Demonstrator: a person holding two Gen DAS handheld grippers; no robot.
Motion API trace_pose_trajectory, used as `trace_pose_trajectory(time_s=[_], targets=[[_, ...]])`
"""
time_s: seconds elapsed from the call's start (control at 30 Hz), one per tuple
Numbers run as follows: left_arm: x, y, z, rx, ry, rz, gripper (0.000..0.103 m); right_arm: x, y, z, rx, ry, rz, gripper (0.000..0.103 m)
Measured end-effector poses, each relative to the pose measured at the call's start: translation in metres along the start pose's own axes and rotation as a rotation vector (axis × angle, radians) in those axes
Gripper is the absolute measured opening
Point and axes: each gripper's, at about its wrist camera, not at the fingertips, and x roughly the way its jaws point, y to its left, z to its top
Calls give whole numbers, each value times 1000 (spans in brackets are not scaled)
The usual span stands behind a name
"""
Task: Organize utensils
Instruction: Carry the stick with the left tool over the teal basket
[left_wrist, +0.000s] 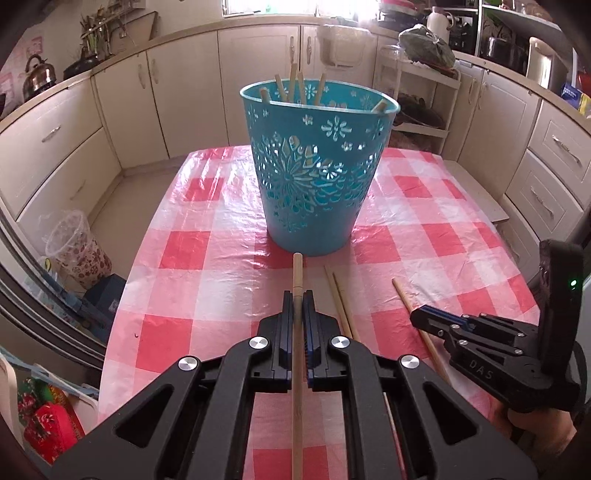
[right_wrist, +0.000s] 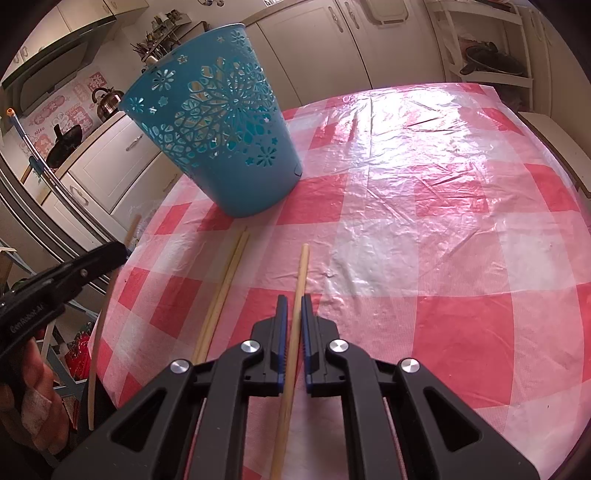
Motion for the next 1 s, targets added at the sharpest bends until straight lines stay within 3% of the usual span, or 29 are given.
trace_pose_trajectory(time_s=[0.27,0.53,1.0], targets=[[-47,7,29,-48,-155,-79,5,0,0,0,-1,1,1,8],[-96,18,82,-103,-362,-120,5,-2,2,0,-10,0,5,12],[-72,21,183,-238,-562,-102,5,1,1,1,2,0,36,17]])
